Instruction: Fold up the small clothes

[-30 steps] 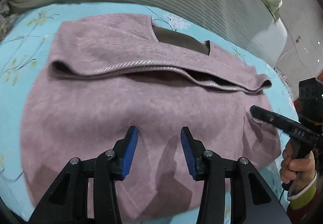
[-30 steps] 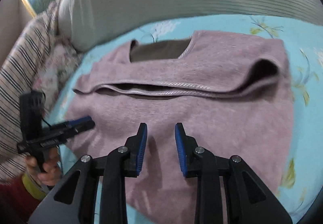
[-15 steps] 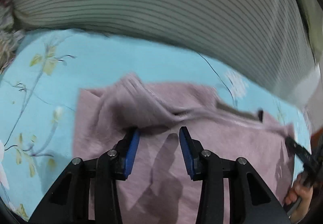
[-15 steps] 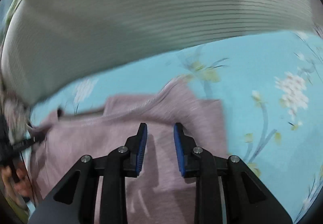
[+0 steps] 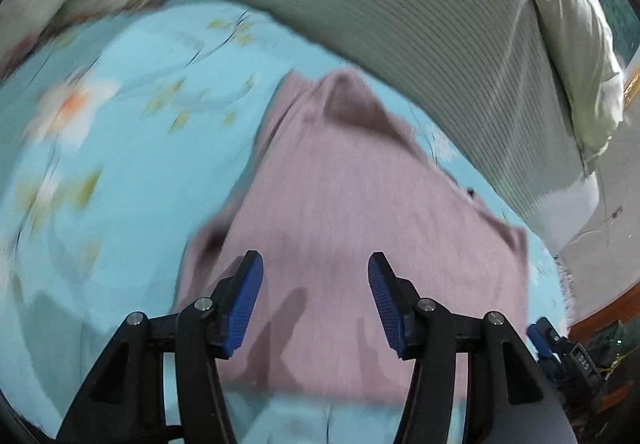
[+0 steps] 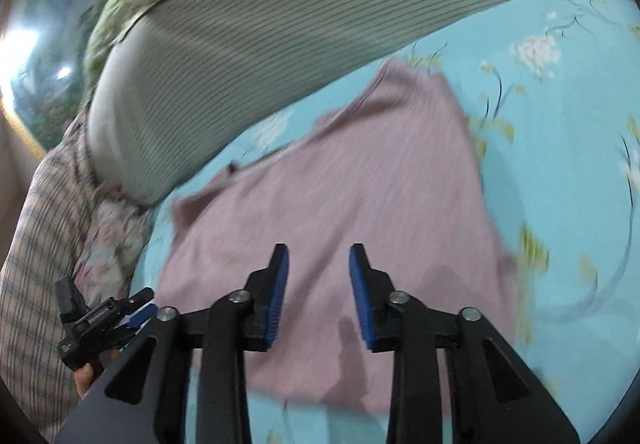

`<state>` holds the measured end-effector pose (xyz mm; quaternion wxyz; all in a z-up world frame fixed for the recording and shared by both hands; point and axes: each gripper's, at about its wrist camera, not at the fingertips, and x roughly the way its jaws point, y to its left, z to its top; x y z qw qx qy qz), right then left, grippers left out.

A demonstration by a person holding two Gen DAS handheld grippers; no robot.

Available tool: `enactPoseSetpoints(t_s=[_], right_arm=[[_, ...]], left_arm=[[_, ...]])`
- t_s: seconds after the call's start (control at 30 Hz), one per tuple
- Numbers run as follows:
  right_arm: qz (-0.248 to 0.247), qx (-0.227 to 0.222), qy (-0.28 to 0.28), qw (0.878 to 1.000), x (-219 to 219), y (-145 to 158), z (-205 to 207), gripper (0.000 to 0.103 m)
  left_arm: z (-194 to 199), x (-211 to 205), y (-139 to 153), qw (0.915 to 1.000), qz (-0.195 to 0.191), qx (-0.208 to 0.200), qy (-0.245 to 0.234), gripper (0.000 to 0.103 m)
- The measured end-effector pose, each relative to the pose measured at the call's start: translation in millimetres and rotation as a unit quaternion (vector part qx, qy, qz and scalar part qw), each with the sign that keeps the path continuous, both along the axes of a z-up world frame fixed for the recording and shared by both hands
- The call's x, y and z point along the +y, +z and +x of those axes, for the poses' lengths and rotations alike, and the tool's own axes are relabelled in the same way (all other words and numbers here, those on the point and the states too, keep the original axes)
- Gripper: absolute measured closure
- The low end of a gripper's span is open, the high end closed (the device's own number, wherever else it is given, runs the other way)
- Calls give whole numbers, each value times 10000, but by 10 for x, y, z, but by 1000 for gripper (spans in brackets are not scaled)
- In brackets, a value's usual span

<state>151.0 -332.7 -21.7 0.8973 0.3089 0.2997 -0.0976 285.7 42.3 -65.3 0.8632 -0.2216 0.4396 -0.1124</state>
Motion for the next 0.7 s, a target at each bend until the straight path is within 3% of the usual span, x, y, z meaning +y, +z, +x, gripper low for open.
enactPoseSetpoints(t_s=[0.17,0.33,0.47,0.7], right_arm=[[0,209,299,9993,319,-107,-249,60],[89,294,375,9988,411,-182,-459,59],[126,299,332,9989,444,-197,-608,55],[161,357,372,9985,455,-207,-623,53]], left_arm=[[-773,167,-233,9992,-44,402,4,47],[-1081,299,-399,9981,-77,612,77,47],[-986,358,-436,9969,-449,603,223,41],[-521,303,-485,9954,-497,429,692,31]])
